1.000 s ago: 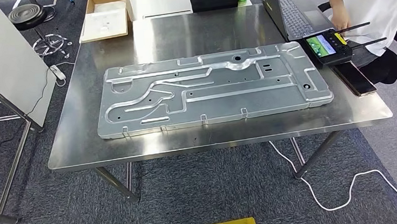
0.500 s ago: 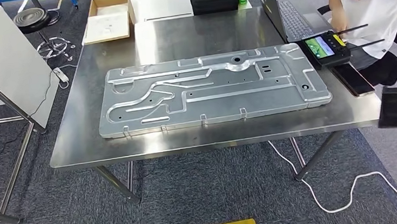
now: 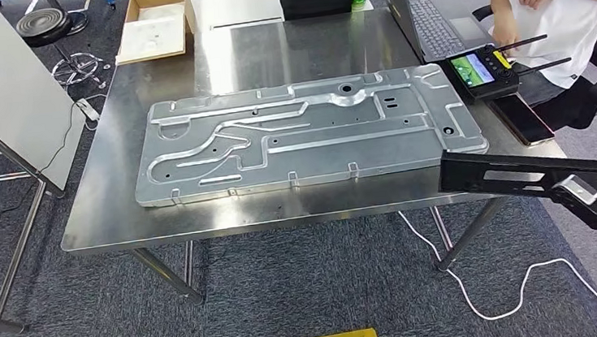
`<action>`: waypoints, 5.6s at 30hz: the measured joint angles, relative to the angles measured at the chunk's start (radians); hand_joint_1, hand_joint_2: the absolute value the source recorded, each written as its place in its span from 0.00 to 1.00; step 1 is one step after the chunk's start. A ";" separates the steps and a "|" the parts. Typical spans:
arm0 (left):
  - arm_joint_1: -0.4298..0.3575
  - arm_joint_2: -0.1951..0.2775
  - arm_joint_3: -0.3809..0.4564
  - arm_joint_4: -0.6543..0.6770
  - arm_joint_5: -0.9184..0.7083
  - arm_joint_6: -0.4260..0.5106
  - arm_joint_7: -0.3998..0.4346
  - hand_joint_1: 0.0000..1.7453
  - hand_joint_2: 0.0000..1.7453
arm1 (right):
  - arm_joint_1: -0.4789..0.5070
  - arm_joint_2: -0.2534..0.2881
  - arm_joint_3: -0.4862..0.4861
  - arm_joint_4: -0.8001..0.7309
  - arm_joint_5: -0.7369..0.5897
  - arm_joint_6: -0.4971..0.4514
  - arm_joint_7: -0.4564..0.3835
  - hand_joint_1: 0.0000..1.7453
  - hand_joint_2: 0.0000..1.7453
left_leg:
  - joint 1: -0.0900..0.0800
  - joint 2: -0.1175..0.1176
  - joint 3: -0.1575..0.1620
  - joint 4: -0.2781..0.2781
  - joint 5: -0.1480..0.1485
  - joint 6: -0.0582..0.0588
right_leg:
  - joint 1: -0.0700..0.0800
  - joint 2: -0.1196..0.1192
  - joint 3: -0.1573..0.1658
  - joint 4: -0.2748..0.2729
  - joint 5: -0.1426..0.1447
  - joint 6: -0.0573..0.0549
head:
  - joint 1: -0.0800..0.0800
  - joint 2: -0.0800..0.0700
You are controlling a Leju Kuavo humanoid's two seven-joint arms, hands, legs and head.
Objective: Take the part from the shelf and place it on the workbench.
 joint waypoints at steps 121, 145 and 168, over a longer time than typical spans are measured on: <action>-0.007 -0.049 -0.051 0.000 -0.031 0.012 -0.011 0.00 1.00 | -0.346 0.025 0.453 -0.054 0.067 -0.069 -0.150 1.00 1.00 | 0.032 -0.017 -0.013 0.035 -0.005 -0.091 | -0.016 -0.006 -0.022 -0.006 0.029 0.009 | 0.000 0.000; -0.014 -0.055 -0.063 0.000 -0.031 0.009 -0.012 0.00 1.00 | -0.314 0.047 0.452 -0.061 0.075 -0.094 -0.158 1.00 1.00 | 0.018 -0.016 -0.089 0.206 -0.121 -0.081 | -0.008 -0.012 -0.023 -0.018 0.038 -0.011 | 0.000 0.000; -0.007 -0.056 -0.068 0.000 -0.035 0.006 -0.010 0.00 1.00 | -0.309 0.058 0.452 -0.061 0.091 -0.102 -0.161 1.00 1.00 | 0.021 -0.020 0.013 -0.017 -0.002 -0.048 | 0.001 -0.006 -0.031 -0.004 0.040 0.019 | 0.003 0.000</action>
